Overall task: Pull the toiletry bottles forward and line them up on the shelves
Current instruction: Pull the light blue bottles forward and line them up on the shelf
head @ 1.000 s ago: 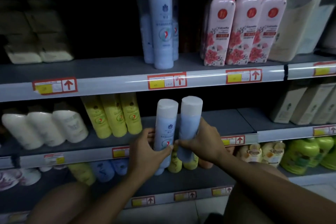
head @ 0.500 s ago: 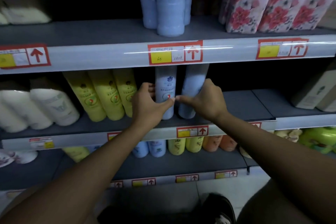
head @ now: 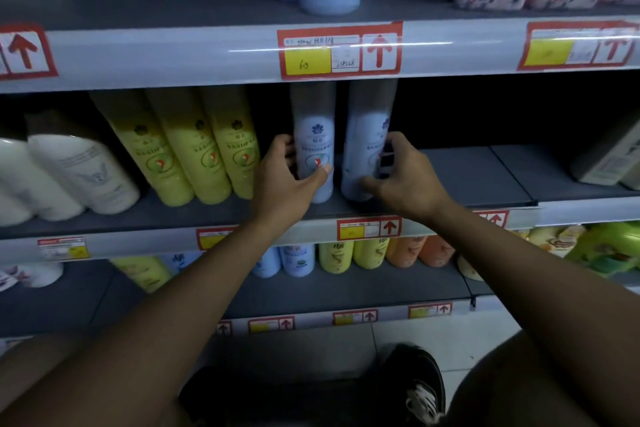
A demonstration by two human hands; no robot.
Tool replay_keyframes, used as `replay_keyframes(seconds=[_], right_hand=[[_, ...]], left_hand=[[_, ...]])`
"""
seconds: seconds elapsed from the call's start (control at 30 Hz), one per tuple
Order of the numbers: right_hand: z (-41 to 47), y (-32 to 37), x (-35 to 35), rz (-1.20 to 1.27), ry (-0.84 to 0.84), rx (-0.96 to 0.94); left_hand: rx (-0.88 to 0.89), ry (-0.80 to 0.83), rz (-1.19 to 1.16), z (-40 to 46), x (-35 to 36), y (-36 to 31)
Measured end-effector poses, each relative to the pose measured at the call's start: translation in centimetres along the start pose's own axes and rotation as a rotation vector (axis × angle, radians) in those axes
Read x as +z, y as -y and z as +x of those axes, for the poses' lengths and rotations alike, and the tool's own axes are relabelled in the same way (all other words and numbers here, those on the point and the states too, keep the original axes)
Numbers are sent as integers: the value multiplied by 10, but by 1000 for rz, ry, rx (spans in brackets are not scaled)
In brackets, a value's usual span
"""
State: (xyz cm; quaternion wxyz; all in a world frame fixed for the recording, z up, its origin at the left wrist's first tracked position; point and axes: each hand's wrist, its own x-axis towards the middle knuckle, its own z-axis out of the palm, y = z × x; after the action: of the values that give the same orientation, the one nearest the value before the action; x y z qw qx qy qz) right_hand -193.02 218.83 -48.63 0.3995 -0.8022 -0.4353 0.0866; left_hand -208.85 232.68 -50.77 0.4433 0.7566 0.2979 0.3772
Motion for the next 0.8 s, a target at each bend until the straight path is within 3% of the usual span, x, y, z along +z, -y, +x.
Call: replay_keyframes(seconds=[0.8], right_hand=[[22,-4,17,31,-142,41]], left_hand=[[-56,-26,67,12,11,-2]])
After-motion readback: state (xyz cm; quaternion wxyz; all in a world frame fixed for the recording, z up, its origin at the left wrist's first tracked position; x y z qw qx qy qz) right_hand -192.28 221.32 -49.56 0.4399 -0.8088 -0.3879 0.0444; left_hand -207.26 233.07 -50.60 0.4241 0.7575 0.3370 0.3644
